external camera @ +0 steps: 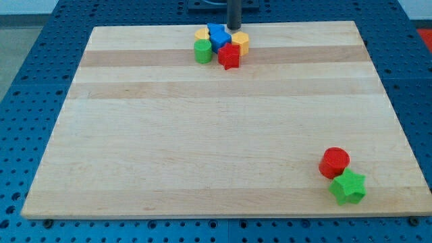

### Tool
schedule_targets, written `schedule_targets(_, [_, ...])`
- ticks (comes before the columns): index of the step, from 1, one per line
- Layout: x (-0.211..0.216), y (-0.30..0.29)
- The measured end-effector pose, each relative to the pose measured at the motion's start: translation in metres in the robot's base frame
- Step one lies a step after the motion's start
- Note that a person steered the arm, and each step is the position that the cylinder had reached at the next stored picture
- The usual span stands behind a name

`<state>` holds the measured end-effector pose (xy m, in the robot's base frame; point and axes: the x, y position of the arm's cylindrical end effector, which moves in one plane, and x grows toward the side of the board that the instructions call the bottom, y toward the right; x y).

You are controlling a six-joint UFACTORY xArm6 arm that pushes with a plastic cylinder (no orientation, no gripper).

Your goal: Push the triangle slightly down

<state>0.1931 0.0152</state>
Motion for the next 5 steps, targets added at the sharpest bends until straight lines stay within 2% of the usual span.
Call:
schedule_targets(3, [0.000, -0.055])
schedule_targets(5, [0.025, -0.053])
